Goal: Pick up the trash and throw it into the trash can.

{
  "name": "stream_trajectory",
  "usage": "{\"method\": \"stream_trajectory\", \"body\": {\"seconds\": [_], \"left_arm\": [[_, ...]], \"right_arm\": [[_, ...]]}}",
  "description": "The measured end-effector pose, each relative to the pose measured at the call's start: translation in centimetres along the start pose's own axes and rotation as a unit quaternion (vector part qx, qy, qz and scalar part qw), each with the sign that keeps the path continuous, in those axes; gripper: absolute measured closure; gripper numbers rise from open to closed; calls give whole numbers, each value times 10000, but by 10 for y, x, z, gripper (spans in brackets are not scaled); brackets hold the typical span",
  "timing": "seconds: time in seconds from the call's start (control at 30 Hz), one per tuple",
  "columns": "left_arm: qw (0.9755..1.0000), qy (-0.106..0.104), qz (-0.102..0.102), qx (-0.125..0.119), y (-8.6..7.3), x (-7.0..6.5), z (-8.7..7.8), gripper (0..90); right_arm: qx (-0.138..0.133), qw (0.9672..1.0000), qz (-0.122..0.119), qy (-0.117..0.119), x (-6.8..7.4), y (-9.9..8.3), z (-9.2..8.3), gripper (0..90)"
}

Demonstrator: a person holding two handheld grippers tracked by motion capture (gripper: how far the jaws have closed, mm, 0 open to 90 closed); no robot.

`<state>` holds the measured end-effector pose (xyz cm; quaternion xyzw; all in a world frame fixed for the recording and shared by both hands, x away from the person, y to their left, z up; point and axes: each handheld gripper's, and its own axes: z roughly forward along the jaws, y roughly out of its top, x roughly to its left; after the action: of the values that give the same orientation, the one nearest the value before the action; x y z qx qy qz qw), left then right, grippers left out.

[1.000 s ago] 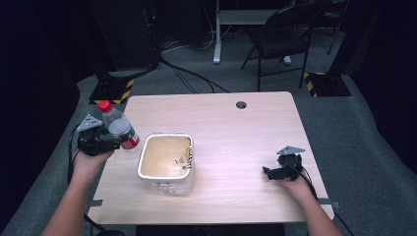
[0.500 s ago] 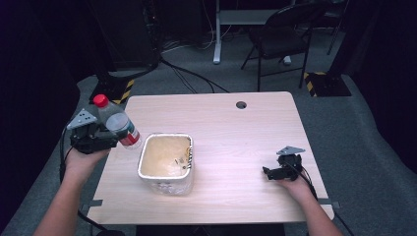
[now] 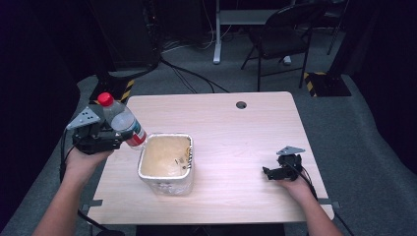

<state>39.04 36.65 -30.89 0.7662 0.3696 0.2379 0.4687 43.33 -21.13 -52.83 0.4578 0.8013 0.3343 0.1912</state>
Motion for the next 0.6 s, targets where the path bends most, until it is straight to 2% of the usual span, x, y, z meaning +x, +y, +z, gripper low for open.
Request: {"method": "stream_trajectory", "body": {"seconds": [0.6], "left_arm": [[9987,-440,259,20,1,-30,19,294]], "right_arm": [[0,10000,-1,1,0,0,0,0]]}}
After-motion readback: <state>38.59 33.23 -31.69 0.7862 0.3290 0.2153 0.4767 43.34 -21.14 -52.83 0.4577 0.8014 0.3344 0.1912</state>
